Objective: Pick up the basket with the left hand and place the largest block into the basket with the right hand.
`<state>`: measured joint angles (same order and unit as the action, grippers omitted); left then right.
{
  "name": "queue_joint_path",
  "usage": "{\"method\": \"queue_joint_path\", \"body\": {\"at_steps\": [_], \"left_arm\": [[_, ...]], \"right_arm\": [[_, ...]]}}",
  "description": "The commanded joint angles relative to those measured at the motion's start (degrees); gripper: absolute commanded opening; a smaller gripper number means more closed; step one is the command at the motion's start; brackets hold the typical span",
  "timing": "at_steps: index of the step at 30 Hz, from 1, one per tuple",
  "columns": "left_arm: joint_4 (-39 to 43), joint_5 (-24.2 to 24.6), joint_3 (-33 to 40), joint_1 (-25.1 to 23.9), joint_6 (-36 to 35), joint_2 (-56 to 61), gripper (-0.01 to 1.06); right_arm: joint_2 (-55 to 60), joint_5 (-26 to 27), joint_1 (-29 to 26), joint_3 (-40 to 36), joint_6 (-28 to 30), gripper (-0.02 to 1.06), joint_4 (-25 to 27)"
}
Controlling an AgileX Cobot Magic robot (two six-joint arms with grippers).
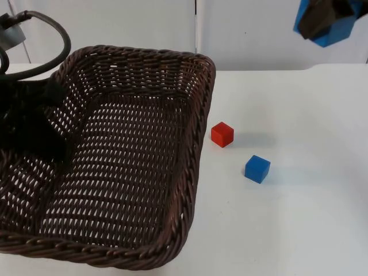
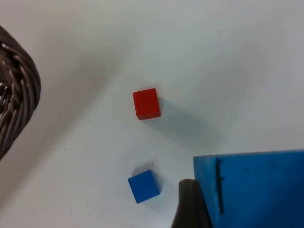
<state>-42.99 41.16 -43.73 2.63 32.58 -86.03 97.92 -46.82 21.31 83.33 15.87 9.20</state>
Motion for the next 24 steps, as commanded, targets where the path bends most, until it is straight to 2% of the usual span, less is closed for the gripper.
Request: {"method": "queue_joint_path", "body": {"at_steps": [1,24], "left_arm": [[-0.92,0.29,0.09,0.05,0.07,0.93,0.0],[-0.28,-0.74,0.09,0.05,0.58,0.93,0.0]], "right_arm": [[-1.16,-0.83,0.06,0.4,0.03,0.0,-0.24],[-1.16,-1.35,0.06,0.4,0.13,0.0,0.41]]}}
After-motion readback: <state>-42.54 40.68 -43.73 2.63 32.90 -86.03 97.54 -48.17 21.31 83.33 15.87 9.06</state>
